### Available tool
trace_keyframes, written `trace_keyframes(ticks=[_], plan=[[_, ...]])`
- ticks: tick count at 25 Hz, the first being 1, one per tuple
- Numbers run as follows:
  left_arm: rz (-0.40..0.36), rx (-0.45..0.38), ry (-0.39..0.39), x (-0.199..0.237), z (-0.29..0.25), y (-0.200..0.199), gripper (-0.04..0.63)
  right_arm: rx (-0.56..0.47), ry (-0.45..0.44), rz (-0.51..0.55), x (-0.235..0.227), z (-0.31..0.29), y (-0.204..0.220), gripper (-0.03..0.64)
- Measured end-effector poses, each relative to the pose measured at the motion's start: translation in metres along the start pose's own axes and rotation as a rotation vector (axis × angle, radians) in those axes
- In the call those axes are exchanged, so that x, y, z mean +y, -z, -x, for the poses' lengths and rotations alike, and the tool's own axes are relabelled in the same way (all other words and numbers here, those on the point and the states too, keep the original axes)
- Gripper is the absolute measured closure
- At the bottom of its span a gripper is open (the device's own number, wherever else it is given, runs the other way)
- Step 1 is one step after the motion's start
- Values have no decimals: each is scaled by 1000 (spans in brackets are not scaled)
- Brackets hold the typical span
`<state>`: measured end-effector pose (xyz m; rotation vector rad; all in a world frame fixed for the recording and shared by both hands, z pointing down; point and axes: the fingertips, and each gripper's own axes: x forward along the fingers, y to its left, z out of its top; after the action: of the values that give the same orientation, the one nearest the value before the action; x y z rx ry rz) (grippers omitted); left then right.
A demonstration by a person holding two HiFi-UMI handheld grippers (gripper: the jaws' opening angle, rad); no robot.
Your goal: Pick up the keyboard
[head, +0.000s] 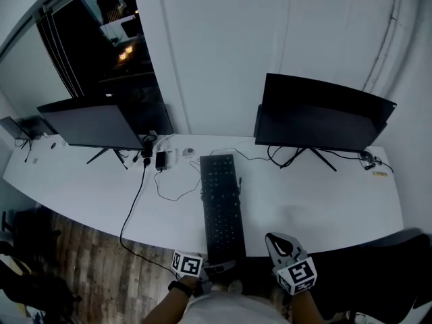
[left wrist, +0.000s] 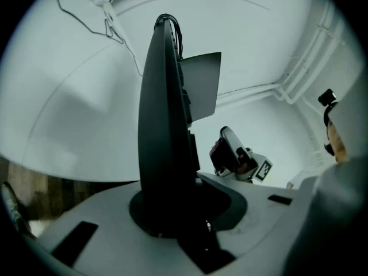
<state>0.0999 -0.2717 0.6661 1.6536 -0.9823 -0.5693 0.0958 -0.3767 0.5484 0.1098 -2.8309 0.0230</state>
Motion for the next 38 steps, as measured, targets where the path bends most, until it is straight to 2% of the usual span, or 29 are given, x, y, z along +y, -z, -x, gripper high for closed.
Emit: trace_keyframes(ticks=[4, 9, 15, 21, 38], plan=[[-70, -21, 13, -28, 2, -17, 526, -38, 33, -14, -9, 10, -11, 614], [-234, -69, -23, -62, 7, -49, 526, -106, 71, -41, -21, 20, -29, 614], [-317, -80, -48, -86, 11, -59, 526, -165, 90, -44, -23, 32, -48, 614], [-344, -88, -27, -102, 11, -60, 525, -158, 99, 17, -20, 38, -61, 617], [-351, -95, -27, -106, 17, -51, 524, -135, 81, 72, -3, 39, -63, 617]])
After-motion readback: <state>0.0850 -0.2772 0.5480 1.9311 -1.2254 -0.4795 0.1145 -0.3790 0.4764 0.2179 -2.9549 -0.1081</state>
